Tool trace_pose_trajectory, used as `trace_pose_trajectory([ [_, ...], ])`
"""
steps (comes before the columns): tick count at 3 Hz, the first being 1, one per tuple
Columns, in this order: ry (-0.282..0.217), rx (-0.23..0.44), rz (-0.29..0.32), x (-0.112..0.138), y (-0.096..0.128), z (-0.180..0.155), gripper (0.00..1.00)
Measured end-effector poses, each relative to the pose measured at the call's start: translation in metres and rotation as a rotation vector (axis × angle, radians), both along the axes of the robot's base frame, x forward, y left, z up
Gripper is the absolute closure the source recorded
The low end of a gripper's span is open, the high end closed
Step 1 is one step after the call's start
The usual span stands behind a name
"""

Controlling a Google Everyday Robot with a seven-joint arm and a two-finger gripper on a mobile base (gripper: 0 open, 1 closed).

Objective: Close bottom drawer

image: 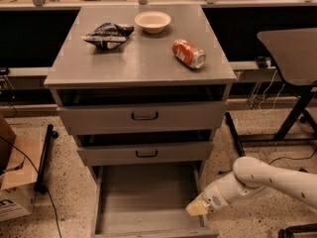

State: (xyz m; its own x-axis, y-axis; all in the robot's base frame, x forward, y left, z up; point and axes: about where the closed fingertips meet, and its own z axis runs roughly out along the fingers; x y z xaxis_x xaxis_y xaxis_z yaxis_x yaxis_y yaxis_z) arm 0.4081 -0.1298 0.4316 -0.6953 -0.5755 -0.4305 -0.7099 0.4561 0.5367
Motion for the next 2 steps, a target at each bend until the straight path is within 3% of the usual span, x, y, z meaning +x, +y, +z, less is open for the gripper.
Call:
trace_pose_trajectory([
  [1,0.05,0.022,-0.029,-0.008,0.008,-0.055,1.0],
  [2,0.142,0.04,-0.071,-0.023,0.009,-0.123,1.0],
])
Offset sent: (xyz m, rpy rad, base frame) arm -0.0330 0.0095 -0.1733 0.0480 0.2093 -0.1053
